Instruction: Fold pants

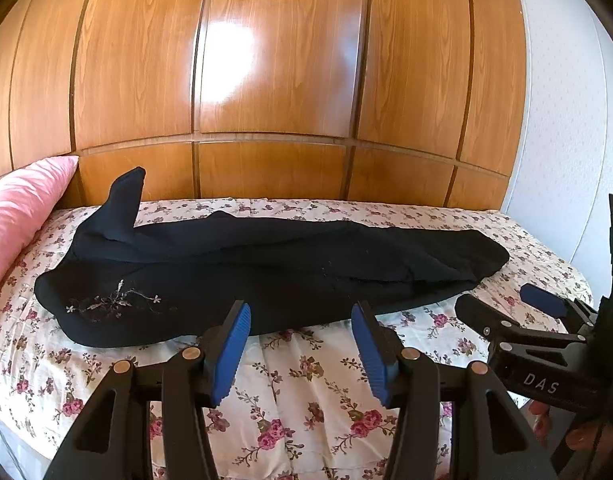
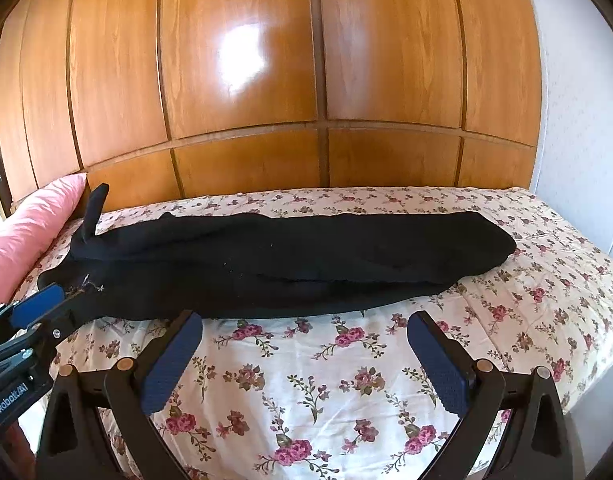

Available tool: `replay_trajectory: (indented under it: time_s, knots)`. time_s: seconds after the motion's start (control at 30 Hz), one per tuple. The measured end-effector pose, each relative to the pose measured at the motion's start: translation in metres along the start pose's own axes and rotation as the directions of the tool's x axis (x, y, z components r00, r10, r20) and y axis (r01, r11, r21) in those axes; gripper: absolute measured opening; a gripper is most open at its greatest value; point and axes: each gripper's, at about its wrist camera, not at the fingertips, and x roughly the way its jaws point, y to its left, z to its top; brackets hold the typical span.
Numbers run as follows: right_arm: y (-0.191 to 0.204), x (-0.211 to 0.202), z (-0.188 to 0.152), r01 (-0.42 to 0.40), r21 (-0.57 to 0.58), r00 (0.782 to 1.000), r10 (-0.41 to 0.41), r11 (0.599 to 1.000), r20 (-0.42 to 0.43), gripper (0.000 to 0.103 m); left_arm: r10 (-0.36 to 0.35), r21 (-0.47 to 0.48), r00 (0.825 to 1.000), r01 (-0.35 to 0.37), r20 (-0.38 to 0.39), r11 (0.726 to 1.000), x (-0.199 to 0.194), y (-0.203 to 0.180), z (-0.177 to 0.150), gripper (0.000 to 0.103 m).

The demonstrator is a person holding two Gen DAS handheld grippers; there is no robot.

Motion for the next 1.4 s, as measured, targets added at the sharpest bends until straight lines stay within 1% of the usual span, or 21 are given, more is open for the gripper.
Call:
replay_trajectory:
  time_s: [0.3, 0.37, 0.43, 0.5, 0.53, 0.6, 0.63, 0.67, 0.7, 0.73, 0.8, 0.87, 0.97, 1.07, 1.13, 1.2, 1.27, 1.3, 1.33, 1.37, 1.4]
  knots:
    - [-0.003, 0.008, -0.004, -0.014, 0.019, 0.999, 0.014, 1.000, -0.028, 0.103, -0.054, -0.048, 0.995, 0.050, -0.087, 0.998, 0.013, 0.011, -0.002, 0.056]
    - [-0.004, 0.011, -0.006, -0.020, 0.025, 0.999, 0.021, 0.999, -0.037, 0.103, -0.069, -0.061, 0.989, 0.062, -0.133, 0.996, 0.018, 0.012, -0.004, 0.068]
    - [-0.006, 0.013, -0.007, -0.024, 0.033, 0.999, 0.025, 0.999, -0.042, 0.103, -0.127, -0.079, 0.980, 0.116, -0.151, 0.990, 0.022, 0.015, -0.008, 0.069]
    - [-0.010, 0.017, -0.009, -0.047, 0.052, 0.998, 0.050, 0.998, -0.040, 0.103, -0.230, -0.108, 0.953, 0.213, -0.195, 0.971, 0.026, 0.019, -0.011, 0.069]
    - [-0.013, 0.021, -0.010, -0.061, 0.066, 0.997, 0.064, 0.996, -0.040, 0.103, -0.252, -0.100, 0.949, 0.237, -0.191, 0.966, 0.029, 0.021, -0.013, 0.071]
    - [-0.020, 0.029, -0.012, -0.062, 0.087, 0.996, 0.067, 0.994, -0.059, 0.103, -0.296, -0.150, 0.940, 0.272, -0.171, 0.951, 0.029, 0.028, -0.015, 0.081]
    - [-0.023, 0.034, -0.013, -0.059, 0.087, 0.995, 0.066, 0.994, -0.078, 0.103, -0.286, -0.162, 0.943, 0.259, -0.170, 0.952, 0.030, 0.033, -0.014, 0.087]
    - [-0.027, 0.041, -0.013, -0.052, 0.078, 0.992, 0.060, 0.996, -0.112, 0.103, -0.267, -0.178, 0.949, 0.237, -0.168, 0.955, 0.031, 0.040, -0.013, 0.090]
    - [-0.032, 0.047, -0.014, -0.036, 0.070, 0.989, 0.046, 0.997, -0.141, 0.103, -0.268, -0.216, 0.951, 0.232, -0.153, 0.948, 0.032, 0.048, -0.013, 0.091]
    - [-0.040, 0.054, -0.014, -0.010, 0.066, 0.985, 0.022, 0.998, -0.174, 0.103, -0.249, -0.248, 0.955, 0.205, -0.160, 0.947, 0.035, 0.059, -0.013, 0.091]
    - [-0.060, 0.061, -0.012, 0.021, 0.090, 0.984, -0.004, 0.996, -0.180, 0.103, -0.189, -0.326, 0.964, 0.122, -0.185, 0.938, 0.043, 0.090, -0.014, 0.093]
    - [-0.083, 0.064, -0.009, 0.061, 0.127, 0.983, -0.038, 0.990, -0.181, 0.103, -0.127, -0.406, 0.978, 0.050, -0.165, 0.913, 0.044, 0.117, -0.016, 0.097]
    - [-0.113, 0.066, -0.005, 0.106, 0.167, 0.981, -0.075, 0.980, -0.179, 0.103, 0.019, -0.432, 0.995, -0.058, -0.095, 0.900, 0.038, 0.144, -0.022, 0.099]
    - [-0.129, 0.071, 0.001, 0.142, 0.162, 0.977, -0.112, 0.977, -0.183, 0.101, 0.122, -0.422, 0.989, -0.147, -0.086, 0.895, 0.036, 0.157, -0.024, 0.102]
    - [-0.136, 0.072, 0.004, 0.091, 0.189, 0.982, -0.057, 0.978, -0.178, 0.088, 0.135, -0.414, 0.985, -0.169, -0.110, 0.894, 0.043, 0.163, -0.023, 0.102]
    - [-0.137, 0.078, 0.011, -0.007, 0.245, 0.982, 0.053, 0.969, -0.180, 0.085, 0.150, -0.420, 0.983, -0.180, -0.103, 0.889, 0.048, 0.166, -0.022, 0.102]
    - [-0.130, 0.086, 0.017, -0.115, 0.289, 0.970, 0.170, 0.950, -0.176, 0.082, 0.177, -0.429, 0.981, -0.193, -0.077, 0.883, 0.051, 0.165, -0.021, 0.100]
    - [-0.123, 0.090, 0.019, -0.159, 0.301, 0.960, 0.219, 0.940, -0.177, 0.081, 0.165, -0.440, 0.985, -0.172, -0.054, 0.881, 0.061, 0.172, -0.019, 0.097]
    - [-0.117, 0.094, 0.020, -0.201, 0.316, 0.947, 0.266, 0.927, -0.180, 0.079, 0.157, -0.439, 0.987, -0.161, -0.044, 0.884, 0.063, 0.172, -0.018, 0.088]
    - [-0.109, 0.100, 0.022, -0.239, 0.332, 0.933, 0.310, 0.913, -0.181, 0.079, 0.162, -0.425, 0.986, -0.164, -0.042, 0.890, 0.062, 0.174, -0.019, 0.084]
    - [-0.104, 0.104, 0.023, -0.259, 0.342, 0.924, 0.335, 0.903, -0.184, 0.079, 0.170, -0.411, 0.984, -0.172, -0.042, 0.895, 0.067, 0.175, -0.018, 0.084]
